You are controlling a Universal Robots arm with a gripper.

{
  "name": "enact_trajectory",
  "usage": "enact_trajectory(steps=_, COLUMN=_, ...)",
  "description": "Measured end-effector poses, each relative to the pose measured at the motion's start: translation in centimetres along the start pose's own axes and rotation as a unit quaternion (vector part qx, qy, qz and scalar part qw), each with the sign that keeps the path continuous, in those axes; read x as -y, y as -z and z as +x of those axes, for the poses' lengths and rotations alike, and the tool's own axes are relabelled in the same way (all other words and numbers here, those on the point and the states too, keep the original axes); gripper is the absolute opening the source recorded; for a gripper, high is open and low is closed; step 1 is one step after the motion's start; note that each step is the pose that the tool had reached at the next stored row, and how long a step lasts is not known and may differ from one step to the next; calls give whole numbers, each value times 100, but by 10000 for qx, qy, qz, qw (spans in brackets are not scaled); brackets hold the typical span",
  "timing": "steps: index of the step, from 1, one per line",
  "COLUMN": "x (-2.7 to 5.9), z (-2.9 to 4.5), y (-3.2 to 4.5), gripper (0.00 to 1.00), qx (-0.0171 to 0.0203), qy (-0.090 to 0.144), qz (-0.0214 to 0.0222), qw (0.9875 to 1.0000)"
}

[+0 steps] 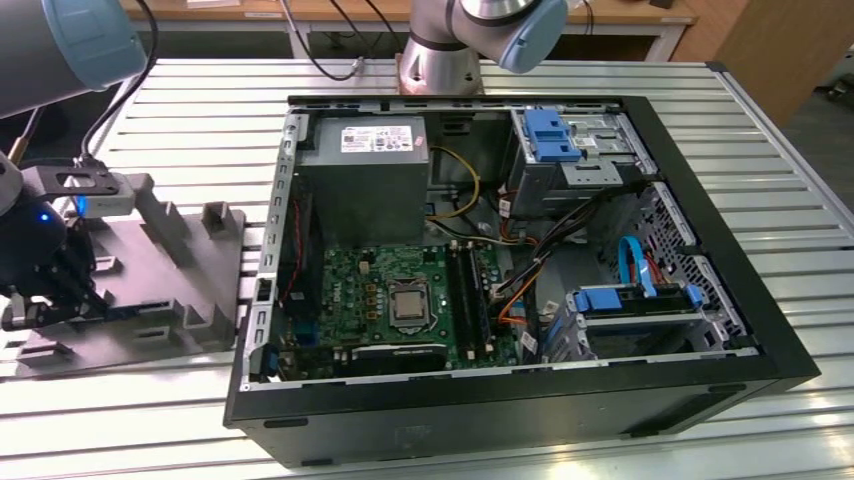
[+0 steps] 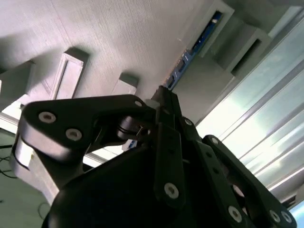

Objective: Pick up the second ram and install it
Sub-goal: 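Pick up the second ram and move it above second insertion slot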

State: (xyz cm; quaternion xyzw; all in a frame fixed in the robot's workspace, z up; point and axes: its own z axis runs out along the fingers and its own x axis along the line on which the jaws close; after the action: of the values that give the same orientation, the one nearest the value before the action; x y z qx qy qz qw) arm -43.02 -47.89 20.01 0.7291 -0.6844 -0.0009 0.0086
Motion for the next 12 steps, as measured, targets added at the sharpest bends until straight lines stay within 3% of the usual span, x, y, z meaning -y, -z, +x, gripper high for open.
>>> enact_trajectory(steps=4, x=0, z=0, y=-4, gripper=12, qx=2, qy=-182, qz=-2, qw=9998)
enact_trajectory(steps=9, x=0, z=0, y=-10, gripper=12, qx=7, qy=-599, qz=-7, qw=9982)
enact_trajectory(steps=12, x=0, z=0, y=-12, gripper=12, qx=8, qy=-609, qz=-7, qw=9981)
